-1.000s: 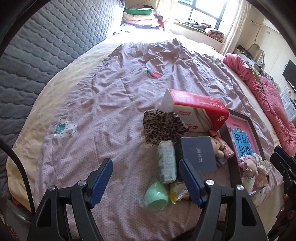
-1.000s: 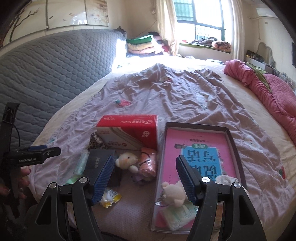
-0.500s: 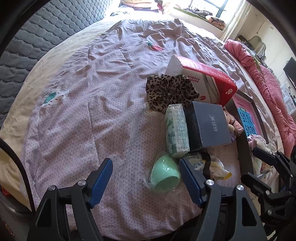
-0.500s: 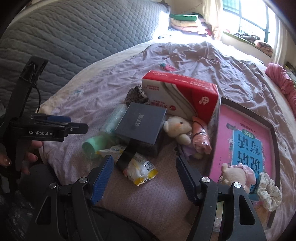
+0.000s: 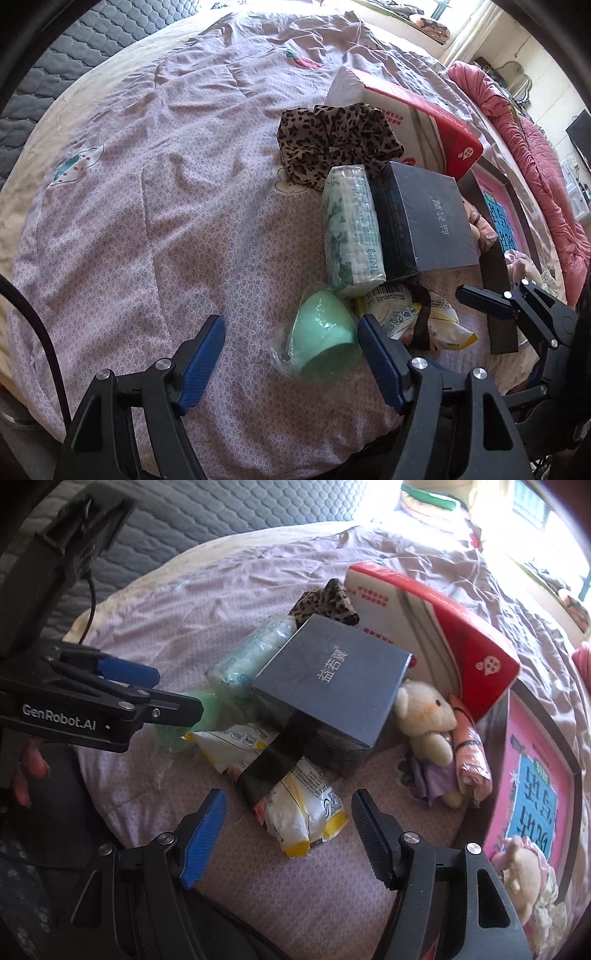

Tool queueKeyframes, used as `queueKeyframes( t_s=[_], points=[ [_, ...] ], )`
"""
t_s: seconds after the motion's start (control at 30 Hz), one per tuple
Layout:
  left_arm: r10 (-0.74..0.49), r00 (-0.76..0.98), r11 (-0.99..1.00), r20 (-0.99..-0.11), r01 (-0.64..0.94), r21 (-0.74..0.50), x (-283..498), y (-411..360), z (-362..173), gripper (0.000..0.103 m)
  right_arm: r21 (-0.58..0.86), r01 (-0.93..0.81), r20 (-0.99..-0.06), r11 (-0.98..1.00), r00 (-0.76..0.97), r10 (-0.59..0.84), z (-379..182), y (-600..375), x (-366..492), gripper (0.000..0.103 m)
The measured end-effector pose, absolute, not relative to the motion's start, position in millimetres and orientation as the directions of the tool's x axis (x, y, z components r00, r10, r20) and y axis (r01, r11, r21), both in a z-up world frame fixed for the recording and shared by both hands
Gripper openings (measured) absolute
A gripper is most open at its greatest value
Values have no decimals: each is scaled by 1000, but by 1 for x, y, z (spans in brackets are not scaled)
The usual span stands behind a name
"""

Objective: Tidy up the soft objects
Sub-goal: 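Move both open tools back toward the remaining pile, then grasp the mint-green bagged cup with the left tool while the right grasps the white-yellow snack bag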

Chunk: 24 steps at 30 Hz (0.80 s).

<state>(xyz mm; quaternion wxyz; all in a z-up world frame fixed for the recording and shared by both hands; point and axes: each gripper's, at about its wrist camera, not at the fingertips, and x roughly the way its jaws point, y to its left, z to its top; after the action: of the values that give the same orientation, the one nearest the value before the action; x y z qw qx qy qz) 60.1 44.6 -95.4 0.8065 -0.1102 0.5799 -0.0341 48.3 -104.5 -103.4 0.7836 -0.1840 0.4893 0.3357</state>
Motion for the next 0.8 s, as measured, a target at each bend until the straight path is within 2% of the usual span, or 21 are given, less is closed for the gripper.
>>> queueKeyframes(
  t_s=[0.23,0.33,0.43,0.63,0.67,0.73,0.8],
  points=[
    [-214,306,965,-928,-80,-249,65,47,-101,76,-28,-746,-905,665,301,300,-124,-83,51,72],
    [-227,298,964,-927,-70,-258,67,45,-103,76,3,-735,-900,678,294,322,-128,-83,55,71],
    [-241,292,961,-926,-62,-270,68,43,-106,76,33,-723,-894,690,288,343,-128,-87,58,65],
    [-269,278,953,-922,-62,-297,69,41,-110,75,99,-664,-885,741,281,371,-123,-106,61,61],
    [-275,276,952,-921,-59,-302,69,40,-110,73,112,-652,-883,750,281,377,-121,-110,61,60],
    [-308,270,942,-912,-48,-332,69,37,-111,56,130,-624,-878,770,289,382,-117,-119,60,60],
    [-328,265,938,-907,-24,-347,70,31,-111,46,150,-600,-870,786,297,393,-112,-130,57,60]
  ],
)
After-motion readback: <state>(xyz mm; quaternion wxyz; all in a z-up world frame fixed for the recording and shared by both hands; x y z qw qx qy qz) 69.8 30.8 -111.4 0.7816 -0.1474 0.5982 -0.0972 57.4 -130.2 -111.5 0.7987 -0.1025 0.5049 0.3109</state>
